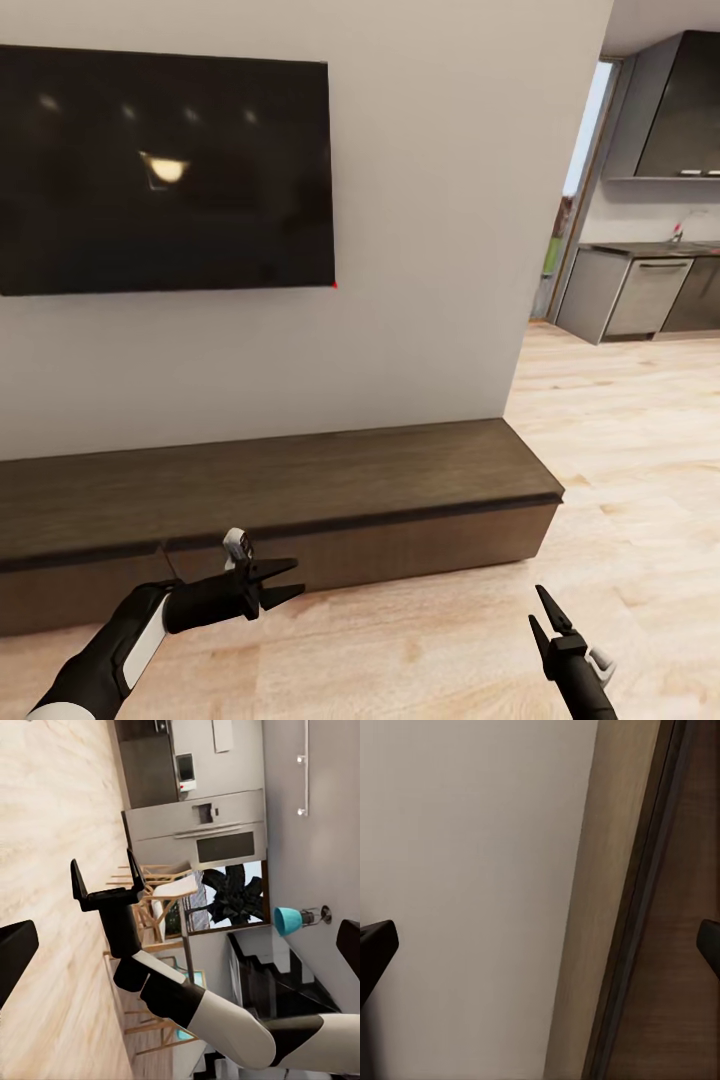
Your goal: Place each of the two pumpkins and all three candles from the living room inside a cabinet in the living room (use any cabinet), then make sure every cabinet is closed, and position the cauldron so it is next to a table in the living room.
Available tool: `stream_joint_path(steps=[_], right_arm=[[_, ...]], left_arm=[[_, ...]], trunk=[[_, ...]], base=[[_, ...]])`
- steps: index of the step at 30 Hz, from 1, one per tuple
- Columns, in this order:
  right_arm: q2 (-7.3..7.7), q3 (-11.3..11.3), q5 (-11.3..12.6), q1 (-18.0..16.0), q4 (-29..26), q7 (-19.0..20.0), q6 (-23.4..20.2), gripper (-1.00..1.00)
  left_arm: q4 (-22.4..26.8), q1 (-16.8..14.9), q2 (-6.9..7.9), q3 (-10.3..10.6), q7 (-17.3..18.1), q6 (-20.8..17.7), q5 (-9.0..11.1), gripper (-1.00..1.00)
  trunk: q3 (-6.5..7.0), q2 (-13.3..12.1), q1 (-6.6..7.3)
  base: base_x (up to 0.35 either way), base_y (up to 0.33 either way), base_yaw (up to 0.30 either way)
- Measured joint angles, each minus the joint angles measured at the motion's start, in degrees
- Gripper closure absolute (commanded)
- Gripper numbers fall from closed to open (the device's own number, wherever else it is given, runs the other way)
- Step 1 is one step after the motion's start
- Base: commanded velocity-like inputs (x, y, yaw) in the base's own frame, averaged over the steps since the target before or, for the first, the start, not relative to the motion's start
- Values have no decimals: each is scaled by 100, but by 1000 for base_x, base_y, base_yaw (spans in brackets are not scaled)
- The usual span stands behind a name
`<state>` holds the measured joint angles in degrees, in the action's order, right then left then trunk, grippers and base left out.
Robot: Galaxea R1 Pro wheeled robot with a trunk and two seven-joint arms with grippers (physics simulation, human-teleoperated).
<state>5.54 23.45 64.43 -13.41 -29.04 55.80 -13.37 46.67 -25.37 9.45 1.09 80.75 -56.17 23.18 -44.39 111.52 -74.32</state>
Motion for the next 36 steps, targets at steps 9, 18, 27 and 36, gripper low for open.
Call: stream_joint_path(steps=[9, 18, 27, 36], right_arm=[[0, -1, 153, 0, 0, 91, 6, -100], [0, 6, 204, 0, 3, 292, -32, -100], [0, 6, 205, 0, 9, 319, -37, -100], [0, 7, 205, 0, 9, 319, -26, -100]], left_arm=[[0, 0, 0, 3, 0, 0, 0, -100], [0, 0, -8, 3, 0, 6, 0, -100], [0, 2, -9, 3, 0, 9, 0, -100], [0, 0, -9, 3, 0, 8, 0, -100]], trunk=[[-162, 361, -198], [-323, 722, -395], [-485, 1083, -593], [-646, 1444, -791]], base=[[0, 0, 0], [0, 0, 0], [0, 0, 0], [0, 0, 0]])
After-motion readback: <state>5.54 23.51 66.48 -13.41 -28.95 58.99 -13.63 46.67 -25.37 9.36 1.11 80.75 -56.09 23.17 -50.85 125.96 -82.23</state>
